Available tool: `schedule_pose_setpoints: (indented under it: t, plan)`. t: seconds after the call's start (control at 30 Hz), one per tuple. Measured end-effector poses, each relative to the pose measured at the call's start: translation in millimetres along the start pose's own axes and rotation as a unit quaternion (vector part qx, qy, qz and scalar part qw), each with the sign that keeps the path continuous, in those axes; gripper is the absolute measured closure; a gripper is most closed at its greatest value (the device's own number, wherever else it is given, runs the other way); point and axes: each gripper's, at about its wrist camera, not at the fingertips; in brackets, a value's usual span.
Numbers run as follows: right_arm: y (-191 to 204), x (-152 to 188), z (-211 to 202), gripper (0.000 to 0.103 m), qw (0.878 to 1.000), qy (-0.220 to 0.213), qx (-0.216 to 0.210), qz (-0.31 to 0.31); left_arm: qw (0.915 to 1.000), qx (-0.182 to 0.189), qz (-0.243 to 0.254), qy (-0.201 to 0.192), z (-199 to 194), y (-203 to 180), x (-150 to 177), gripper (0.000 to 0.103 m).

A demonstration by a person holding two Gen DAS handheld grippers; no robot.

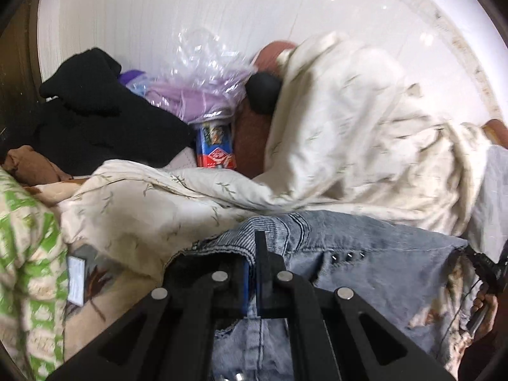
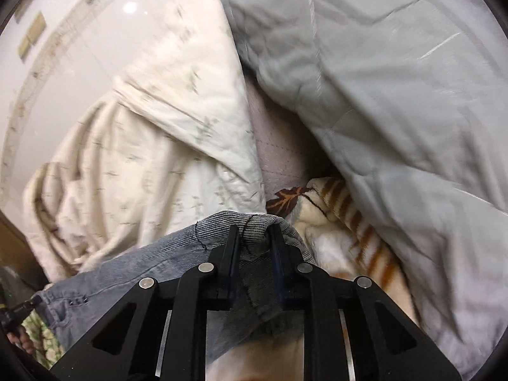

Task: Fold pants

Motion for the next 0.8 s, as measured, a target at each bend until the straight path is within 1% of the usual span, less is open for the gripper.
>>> schedule_pose_setpoints:
  t: [0.1, 0.17, 0.23, 0.33, 0.4, 0.43, 0.5, 0.6, 0.67, 0.73, 0.77, 0.8]
  plan:
    - [-9.8, 10.8, -43.0, 0.086, 1.000, -0.015, -0.013, -0.007, 0.9998, 0.016, 0.008, -0.012, -36.8, -10.4, 16.6, 0.099]
    - [-19.6, 19.2, -60.1, 0.086, 1.000, -0.017, -0.021, -0.005, 0.9994, 0.027, 0.011, -0.018, -59.9, -14.0, 34.1, 0.099]
    - [-29.7, 35.3, -83.1, 0.086, 0.999, -0.016, -0.030, -0.001, 0.9992, 0.035, 0.011, -0.018, -80.1, -14.3, 55.6, 0.099]
    - [-39.8, 70.8, -106.6, 0.086, 0.999, -0.007, -0.034, -0.005, 0.9990, 0.043, 0.006, -0.011, -109.6, -8.1, 96.2, 0.099]
    - [-57.6, 96.4, -120.5, 0.086, 0.999, 0.005, -0.033, -0.001, 0.9993, 0.036, 0.008, 0.000, -125.8, -2.5, 130.2, 0.099]
    - [-60.1, 107.6, -122.1, 0.086, 1.000, 0.010, -0.029, 0.000, 0.9994, 0.034, 0.007, 0.006, -131.1, 1.3, 147.9, 0.099]
    - [-80.8, 137.7, -126.8, 0.086, 0.999, 0.032, -0.021, 0.007, 0.9992, 0.032, 0.003, 0.022, -135.6, 11.3, 183.1, 0.099]
    - [-106.7, 171.8, -127.3, 0.086, 0.998, 0.063, -0.011, 0.029, 0.9975, 0.033, -0.037, 0.049, -128.9, 31.0, 229.4, 0.099]
    - [-120.3, 188.5, -126.3, 0.085, 0.996, 0.083, -0.005, 0.038, 0.9959, 0.035, -0.059, 0.059, -124.0, 42.1, 250.4, 0.099]
    - [-130.0, 202.8, -122.6, 0.081, 0.993, 0.108, 0.003, 0.040, 0.9948, 0.038, -0.077, 0.055, -123.0, 47.9, 265.4, 0.099]
    - [-134.3, 207.8, -120.3, 0.074, 0.991, 0.124, 0.014, 0.044, 0.9942, 0.041, -0.084, 0.053, -123.9, 49.8, 271.5, 0.098]
    - [-140.1, 212.0, -119.3, 0.070, 0.988, 0.142, 0.024, 0.054, 0.9940, 0.040, -0.088, 0.052, -125.0, 49.9, 274.4, 0.098]
Point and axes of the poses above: each gripper's, at about its wrist camera, not at the fingertips, and z roughly the way its jaws point, y to its left, x to its underside, and after that the axes turned 11 degrees about x, right-handed
